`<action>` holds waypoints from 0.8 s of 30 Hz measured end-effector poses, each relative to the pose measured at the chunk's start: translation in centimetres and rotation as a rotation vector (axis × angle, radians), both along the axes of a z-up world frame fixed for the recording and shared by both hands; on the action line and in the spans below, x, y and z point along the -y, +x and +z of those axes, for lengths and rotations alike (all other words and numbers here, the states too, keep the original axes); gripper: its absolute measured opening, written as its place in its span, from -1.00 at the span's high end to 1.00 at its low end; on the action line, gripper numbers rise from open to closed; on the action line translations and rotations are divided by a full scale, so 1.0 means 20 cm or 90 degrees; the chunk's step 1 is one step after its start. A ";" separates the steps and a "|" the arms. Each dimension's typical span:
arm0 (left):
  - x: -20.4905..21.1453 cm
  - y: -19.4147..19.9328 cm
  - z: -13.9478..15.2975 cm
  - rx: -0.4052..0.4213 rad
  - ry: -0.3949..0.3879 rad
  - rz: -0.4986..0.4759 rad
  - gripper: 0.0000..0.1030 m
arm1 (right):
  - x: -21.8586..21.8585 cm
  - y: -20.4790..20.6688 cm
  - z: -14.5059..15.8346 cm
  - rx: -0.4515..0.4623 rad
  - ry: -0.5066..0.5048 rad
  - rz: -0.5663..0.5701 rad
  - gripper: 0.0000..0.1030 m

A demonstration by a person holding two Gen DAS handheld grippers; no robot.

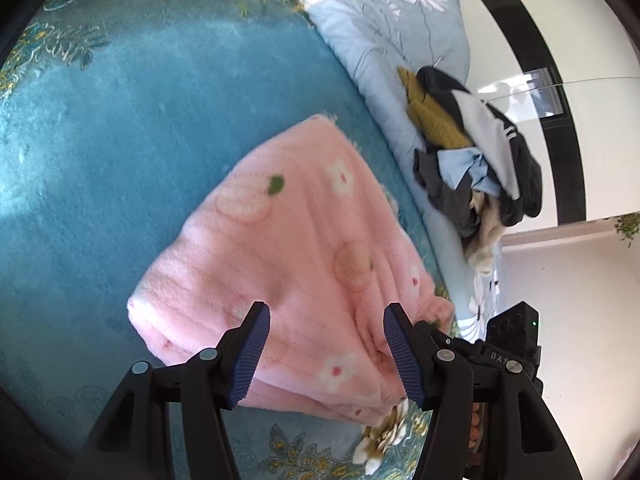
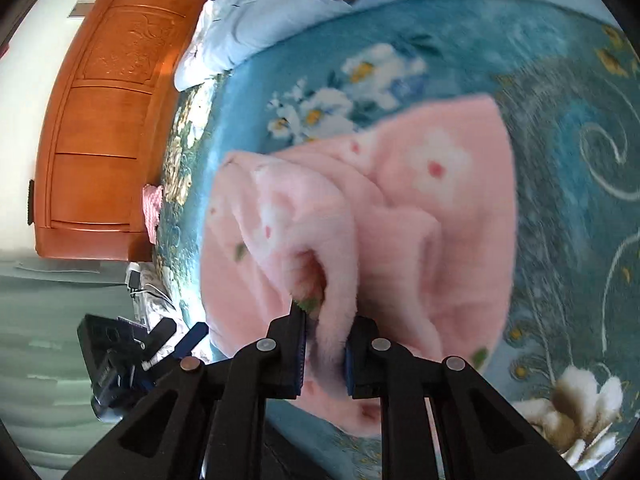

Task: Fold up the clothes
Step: 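Grasp the pink bundle edge with the left gripper while the right gripper grasps the cuff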

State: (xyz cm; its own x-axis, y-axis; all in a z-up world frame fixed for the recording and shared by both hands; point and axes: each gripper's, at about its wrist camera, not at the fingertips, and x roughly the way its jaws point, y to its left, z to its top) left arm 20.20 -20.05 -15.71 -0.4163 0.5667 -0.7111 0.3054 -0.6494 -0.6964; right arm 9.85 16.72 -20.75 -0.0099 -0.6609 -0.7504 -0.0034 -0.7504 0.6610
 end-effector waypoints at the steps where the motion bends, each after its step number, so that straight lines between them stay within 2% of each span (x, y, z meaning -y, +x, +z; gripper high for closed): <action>1: 0.00 0.00 -0.01 0.004 0.000 0.000 -0.23 | 0.00 0.01 0.00 -0.007 0.013 0.005 0.70; 4: -0.01 0.01 0.01 0.000 -0.005 -0.005 -0.23 | -0.02 0.04 0.07 -0.040 0.025 0.002 0.70; 8: -0.04 0.01 0.01 0.006 -0.010 -0.019 -0.23 | -0.07 -0.03 0.13 -0.082 0.048 -0.042 0.70; 12: -0.08 0.02 -0.01 0.045 -0.020 -0.030 -0.23 | -0.05 -0.07 0.15 -0.105 0.080 -0.031 0.68; 16: -0.14 0.06 -0.03 0.100 -0.013 -0.028 -0.23 | 0.01 -0.09 0.17 -0.113 0.072 -0.032 0.65; 18: -0.17 0.07 -0.06 0.130 -0.001 -0.024 -0.23 | 0.02 -0.09 0.19 -0.118 0.072 -0.024 0.65; 22: -0.24 0.08 -0.17 0.177 0.056 -0.012 -0.23 | 0.05 -0.08 0.21 -0.124 0.068 -0.014 0.65; 24: -0.27 0.08 -0.20 0.185 0.061 -0.009 -0.23 | 0.05 -0.08 0.21 -0.123 0.068 -0.016 0.65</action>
